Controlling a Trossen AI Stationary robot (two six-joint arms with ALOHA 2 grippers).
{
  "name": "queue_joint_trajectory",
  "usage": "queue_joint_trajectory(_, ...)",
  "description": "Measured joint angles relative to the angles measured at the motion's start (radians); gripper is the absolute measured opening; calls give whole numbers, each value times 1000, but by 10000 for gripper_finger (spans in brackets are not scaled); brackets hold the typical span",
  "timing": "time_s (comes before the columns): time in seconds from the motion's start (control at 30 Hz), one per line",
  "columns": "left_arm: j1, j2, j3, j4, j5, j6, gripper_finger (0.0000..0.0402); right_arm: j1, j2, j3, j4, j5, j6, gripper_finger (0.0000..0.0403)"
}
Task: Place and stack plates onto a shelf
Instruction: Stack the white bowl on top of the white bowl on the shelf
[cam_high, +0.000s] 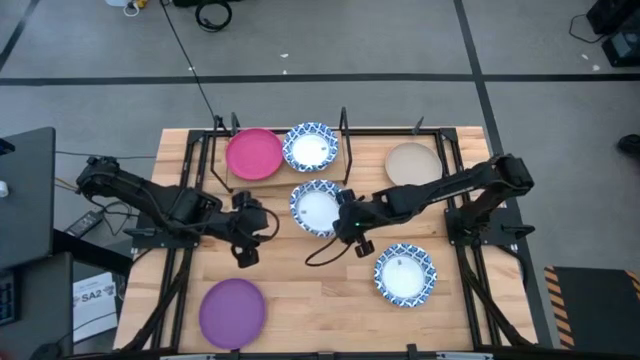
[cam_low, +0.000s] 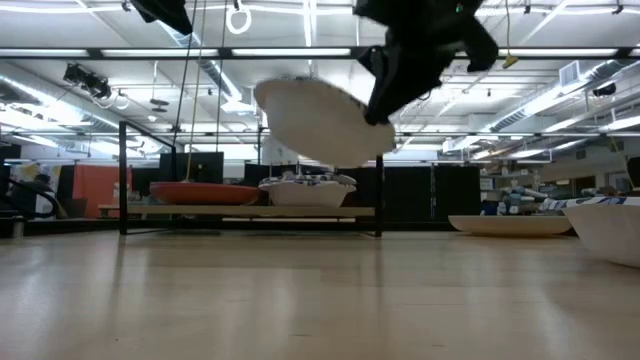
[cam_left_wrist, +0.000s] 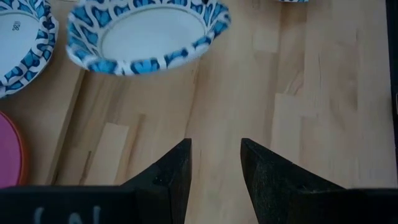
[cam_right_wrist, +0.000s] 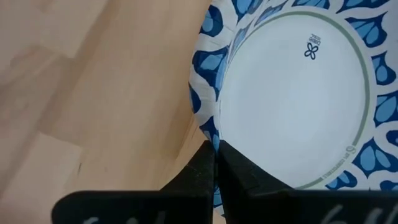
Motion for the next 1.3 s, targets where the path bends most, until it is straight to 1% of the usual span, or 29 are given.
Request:
queue_joint_trajectory(0.23,-17,0,0,10,-7,-13,143,2,-92,1,52,6,-60,13)
queue_joint_trajectory(0.5,-17,0,0,15,-7,-14,143,-10,-165,1,103,80,-166,13)
queue_joint_trajectory(0.63,-17,0,0,16,-7,-14,143,-37,-186,1,132,89,-227,13)
queue_joint_trajectory(1.03,-16,1,0,32,-7,-14,143,-181,-191,1,252,82,-472,13)
queue_joint_trajectory(1.17,-16,1,0,32,-7,-14,143,-245,-187,1,265,71,-518,13)
queue_joint_trajectory(1.3,-16,1,0,33,-7,-14,143,-316,-187,2,266,22,-532,13)
